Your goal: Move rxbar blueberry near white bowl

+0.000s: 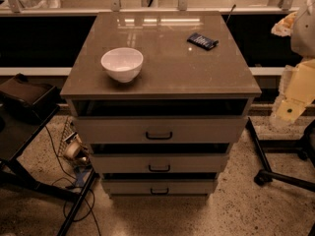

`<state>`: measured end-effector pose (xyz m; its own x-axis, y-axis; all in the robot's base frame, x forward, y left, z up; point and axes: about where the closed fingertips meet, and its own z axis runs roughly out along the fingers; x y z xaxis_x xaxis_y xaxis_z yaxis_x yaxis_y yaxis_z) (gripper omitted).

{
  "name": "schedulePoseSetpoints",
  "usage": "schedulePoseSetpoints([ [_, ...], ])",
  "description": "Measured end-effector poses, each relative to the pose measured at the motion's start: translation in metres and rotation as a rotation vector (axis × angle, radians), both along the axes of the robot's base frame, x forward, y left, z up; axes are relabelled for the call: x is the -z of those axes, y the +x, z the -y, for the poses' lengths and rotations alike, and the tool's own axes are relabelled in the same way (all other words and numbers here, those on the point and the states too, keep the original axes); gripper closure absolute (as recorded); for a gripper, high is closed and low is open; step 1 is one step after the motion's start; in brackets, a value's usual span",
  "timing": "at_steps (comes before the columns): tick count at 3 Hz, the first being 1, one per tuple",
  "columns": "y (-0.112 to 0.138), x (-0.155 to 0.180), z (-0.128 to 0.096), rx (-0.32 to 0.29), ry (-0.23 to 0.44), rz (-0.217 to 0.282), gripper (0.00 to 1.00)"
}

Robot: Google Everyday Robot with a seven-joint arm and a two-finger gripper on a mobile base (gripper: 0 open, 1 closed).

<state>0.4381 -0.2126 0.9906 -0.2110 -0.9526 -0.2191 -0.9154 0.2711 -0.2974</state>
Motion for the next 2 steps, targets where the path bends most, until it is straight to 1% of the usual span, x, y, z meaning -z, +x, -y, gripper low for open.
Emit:
schedulePoseSetpoints([
  [1,0.0,0.0,0.0,0.0,0.0,0.0,0.0],
  [2,0.016,0.001,0.004,-0.003,0.032,0.036,0.0],
])
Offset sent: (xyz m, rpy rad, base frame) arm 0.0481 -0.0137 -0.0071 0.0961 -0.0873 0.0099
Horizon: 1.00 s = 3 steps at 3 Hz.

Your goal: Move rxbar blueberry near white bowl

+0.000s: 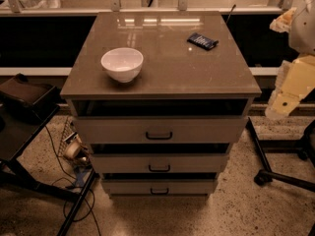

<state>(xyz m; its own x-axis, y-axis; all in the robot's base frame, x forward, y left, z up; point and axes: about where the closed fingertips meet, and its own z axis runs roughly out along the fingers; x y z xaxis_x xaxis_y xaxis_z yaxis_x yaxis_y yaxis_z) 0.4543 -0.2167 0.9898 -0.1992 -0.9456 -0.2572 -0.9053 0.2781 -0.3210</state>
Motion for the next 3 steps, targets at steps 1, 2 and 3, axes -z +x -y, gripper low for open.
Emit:
schedulePoseSetpoints([
  [1,0.055,0.0,0.009,-0.007,0.073,0.077,0.0],
  [2,0.151,0.007,0.04,0.042,0.229,0.176,0.0],
  [3,0.219,0.021,0.067,0.116,0.405,0.242,0.0],
])
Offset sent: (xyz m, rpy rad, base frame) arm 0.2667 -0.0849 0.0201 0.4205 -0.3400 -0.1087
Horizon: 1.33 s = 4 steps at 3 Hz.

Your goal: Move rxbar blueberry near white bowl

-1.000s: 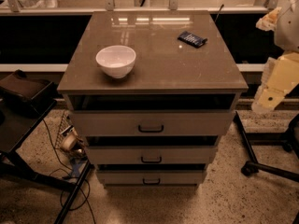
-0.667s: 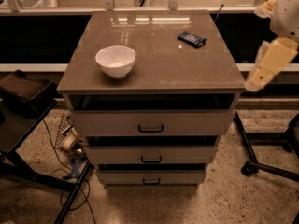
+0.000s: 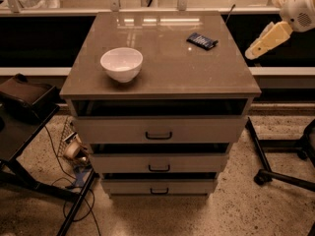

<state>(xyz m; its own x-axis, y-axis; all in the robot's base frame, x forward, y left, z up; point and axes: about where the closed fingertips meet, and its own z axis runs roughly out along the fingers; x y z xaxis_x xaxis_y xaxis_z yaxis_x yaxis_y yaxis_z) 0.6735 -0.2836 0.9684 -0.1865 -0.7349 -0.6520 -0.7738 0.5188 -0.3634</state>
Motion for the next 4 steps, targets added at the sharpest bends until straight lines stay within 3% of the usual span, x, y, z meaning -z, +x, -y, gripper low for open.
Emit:
schedulePoseSetpoints([
  [1,0.021,0.008,0.005,0.002,0.032,0.013,0.0],
  [2,0.021,0.006,0.004,0.007,0.045,0.019,0.0],
  [4,0.105,0.051,-0.022,0.01,0.175,0.036,0.0],
])
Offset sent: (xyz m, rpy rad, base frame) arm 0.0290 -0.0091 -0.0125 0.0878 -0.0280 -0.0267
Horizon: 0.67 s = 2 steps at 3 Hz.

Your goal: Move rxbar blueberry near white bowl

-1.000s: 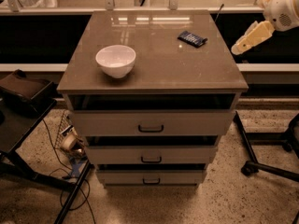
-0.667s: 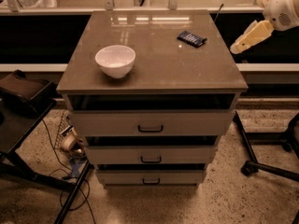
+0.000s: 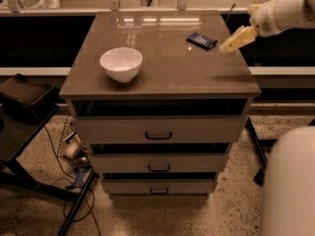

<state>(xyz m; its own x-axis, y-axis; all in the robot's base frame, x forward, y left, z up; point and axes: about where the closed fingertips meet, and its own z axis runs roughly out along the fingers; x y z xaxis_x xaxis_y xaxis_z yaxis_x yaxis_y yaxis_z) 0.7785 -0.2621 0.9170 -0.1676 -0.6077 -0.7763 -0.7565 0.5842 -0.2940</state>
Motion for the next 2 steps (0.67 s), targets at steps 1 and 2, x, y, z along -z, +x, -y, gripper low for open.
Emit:
schedulePoseSetpoints([
  [1,0.056,0.034,-0.012,0.021,0.008,0.034,0.0],
  [2,0.079,0.062,-0.026,0.033,0.03,0.016,0.0],
])
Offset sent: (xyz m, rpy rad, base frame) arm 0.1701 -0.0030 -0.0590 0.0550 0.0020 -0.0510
